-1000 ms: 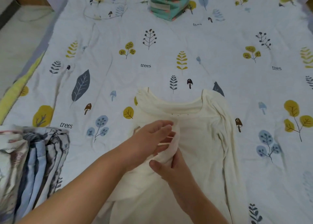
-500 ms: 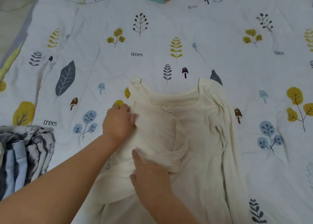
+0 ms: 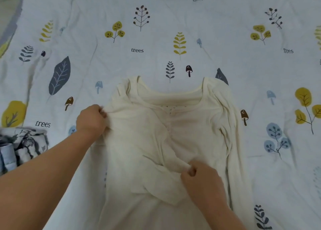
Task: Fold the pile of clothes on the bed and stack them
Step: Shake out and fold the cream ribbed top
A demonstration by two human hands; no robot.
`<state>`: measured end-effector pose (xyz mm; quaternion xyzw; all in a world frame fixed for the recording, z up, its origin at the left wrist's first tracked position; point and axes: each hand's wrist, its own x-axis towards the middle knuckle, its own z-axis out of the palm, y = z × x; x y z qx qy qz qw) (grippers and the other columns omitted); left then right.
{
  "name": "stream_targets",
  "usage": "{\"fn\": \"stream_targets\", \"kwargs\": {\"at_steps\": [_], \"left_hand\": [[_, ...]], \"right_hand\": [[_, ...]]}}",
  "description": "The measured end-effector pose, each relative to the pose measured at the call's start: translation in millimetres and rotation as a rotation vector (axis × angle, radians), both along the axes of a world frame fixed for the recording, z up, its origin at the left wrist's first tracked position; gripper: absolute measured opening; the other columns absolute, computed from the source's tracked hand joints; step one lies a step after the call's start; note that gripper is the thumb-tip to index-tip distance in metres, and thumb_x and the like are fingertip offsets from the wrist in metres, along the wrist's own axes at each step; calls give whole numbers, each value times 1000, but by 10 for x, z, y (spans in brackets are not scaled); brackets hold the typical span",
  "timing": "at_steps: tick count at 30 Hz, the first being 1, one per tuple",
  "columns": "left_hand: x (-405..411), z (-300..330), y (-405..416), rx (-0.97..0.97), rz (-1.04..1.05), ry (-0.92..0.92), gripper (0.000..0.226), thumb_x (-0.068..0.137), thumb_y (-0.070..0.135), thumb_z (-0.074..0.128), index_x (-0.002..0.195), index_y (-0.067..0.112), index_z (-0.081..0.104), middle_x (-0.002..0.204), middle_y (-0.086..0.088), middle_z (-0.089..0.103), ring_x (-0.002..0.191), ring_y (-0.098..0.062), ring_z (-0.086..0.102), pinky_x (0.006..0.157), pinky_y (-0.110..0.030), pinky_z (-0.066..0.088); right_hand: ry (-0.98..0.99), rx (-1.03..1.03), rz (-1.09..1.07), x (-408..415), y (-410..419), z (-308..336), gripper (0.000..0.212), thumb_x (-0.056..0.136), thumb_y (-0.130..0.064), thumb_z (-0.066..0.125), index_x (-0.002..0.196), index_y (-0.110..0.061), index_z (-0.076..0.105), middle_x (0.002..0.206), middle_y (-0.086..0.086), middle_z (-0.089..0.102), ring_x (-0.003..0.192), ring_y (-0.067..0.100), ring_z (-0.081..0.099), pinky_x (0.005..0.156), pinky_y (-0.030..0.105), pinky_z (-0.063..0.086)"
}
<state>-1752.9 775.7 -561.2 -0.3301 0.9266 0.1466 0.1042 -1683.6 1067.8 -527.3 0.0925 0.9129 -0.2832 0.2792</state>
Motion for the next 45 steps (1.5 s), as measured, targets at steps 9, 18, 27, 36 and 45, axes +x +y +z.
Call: {"fn": "stream_targets", "kwargs": {"at_steps": [9, 18, 27, 36, 45], "left_hand": [[-184, -37, 497, 2, -647, 39, 56, 93, 17, 43, 144, 28, 25, 103, -10, 49, 88, -32, 56, 69, -35, 40], [-418, -43, 241, -223, -589, -176, 35, 95, 19, 35, 129, 18, 43, 109, -18, 60, 97, -35, 58, 73, -35, 39], [-475, 47, 370, -369, -498, -110, 31, 90, 6, 40, 120, 9, 45, 107, -20, 55, 98, -37, 54, 74, -38, 34], [27, 19, 712, -58, -995, 45, 20, 82, 22, 67, 100, 13, 71, 113, -15, 59, 112, -36, 51, 91, -44, 32], [-53, 166, 801, -237, -728, 225, 36, 77, 12, 63, 112, 6, 64, 127, -25, 53, 119, -42, 49, 95, -55, 32]], "right_hand": [[320, 42, 380, 175, -289, -72, 24, 88, -31, 47, 111, -29, 52, 98, -2, 62, 92, 21, 62, 72, 29, 47], [19, -570, 35, 166, -205, 108, 24, 69, -41, 43, 71, -24, 60, 56, 5, 57, 56, 13, 58, 56, 26, 45], [-275, -1, -17, 295, 409, 34, 19, 75, -17, 56, 67, -25, 40, 64, -12, 47, 61, 2, 44, 53, 13, 32], [-277, -239, -266, 320, 412, 48, 30, 77, 8, 39, 76, -21, 49, 63, -2, 52, 58, 10, 44, 55, 19, 32], [391, 328, 65, 492, 368, -100, 47, 59, -6, 79, 105, -7, 67, 101, 19, 64, 86, 37, 64, 61, 42, 53]]}}
